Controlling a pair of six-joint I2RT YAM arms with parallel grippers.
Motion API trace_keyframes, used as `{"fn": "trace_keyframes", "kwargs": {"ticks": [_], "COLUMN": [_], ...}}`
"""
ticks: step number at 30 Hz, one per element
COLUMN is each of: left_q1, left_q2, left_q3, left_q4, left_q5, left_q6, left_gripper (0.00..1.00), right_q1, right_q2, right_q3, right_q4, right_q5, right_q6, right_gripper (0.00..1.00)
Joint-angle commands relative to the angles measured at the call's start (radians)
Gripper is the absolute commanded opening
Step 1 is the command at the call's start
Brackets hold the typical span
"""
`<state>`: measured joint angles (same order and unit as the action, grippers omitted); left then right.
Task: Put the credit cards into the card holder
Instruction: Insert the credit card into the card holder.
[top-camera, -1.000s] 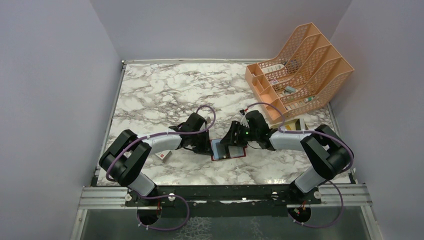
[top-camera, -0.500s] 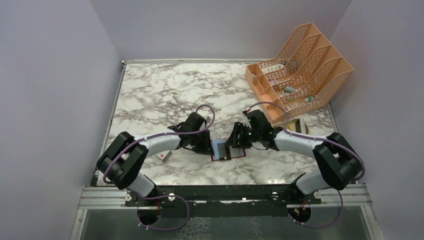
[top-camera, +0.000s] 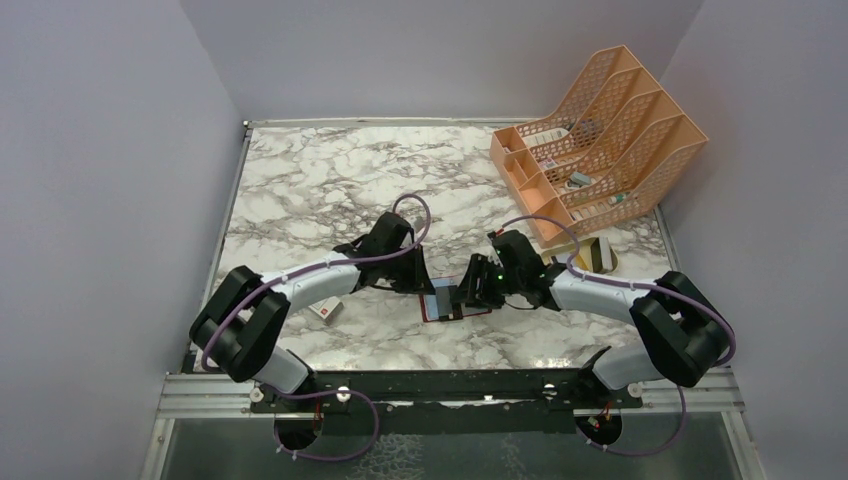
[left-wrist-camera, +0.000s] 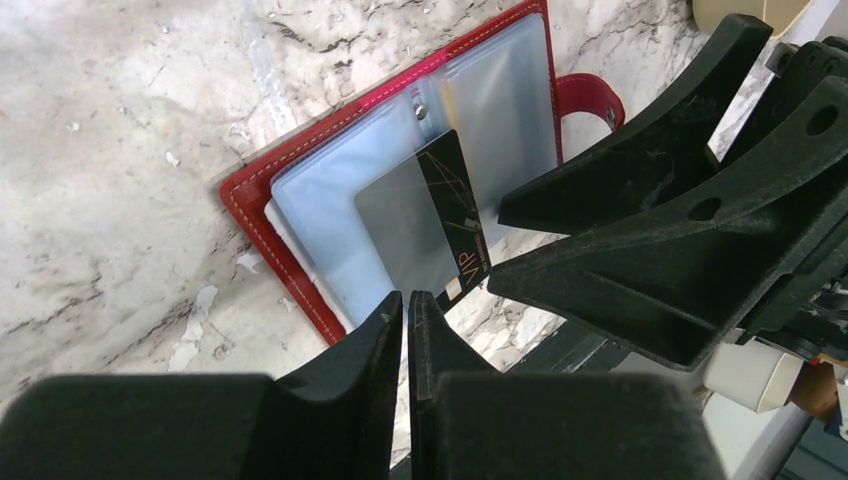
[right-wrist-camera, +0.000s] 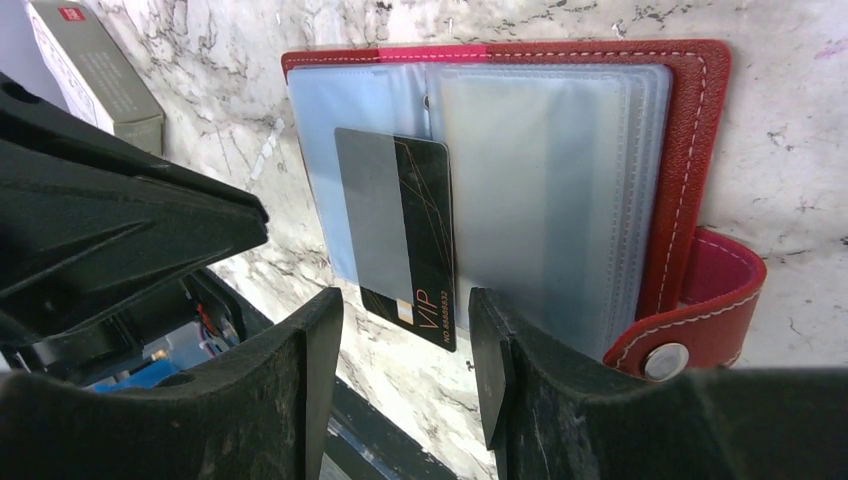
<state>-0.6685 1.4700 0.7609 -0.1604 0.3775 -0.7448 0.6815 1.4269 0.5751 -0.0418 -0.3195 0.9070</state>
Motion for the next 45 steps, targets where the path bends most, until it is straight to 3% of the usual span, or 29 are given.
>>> {"fn": "trace_keyframes", "kwargs": {"ticks": [1,7,15,24,31,45], "left_q1": [0.002,0.003,0.002,0.003,0.003,0.003], "left_q2": [0.053,0.099,0.118,0.153,0.162,0.152], "left_q3": [-0.019,-0.053,-0.045,-0.035,-0.032,-0.037], "left_q4": [0.099,0.177,0.104,0.08,0.075,0.065], "left_q5": [0.062,0.099,0.022,0.002,0.0,-0.014], "left_q6": [0.004,-0.016,0.016,0.03,0.026,0.03], "left_gripper": [0.09,0.07,0.06,0.06,0.06,0.06], "right_q1": [0.006,0.007,0.008,0.034,0.044,0.042], "right_q2": [0.006,0.032,0.066,0.054,0.081,0.079], "right_q3": [-0.019,-0.023,0.005,0.074,0.076,0.028], "right_q4": [0.045,0.075,0.058,-0.09,-0.047,0.106], "right_q5": [0.052,0.047,0.074,0.215,0.172,0.094], "right_q6": [0.024,0.031,0.003,-0.062,-0.065,-0.063], "right_gripper": [0.5,0.5,0.5,0.5,0.5,0.24]}}
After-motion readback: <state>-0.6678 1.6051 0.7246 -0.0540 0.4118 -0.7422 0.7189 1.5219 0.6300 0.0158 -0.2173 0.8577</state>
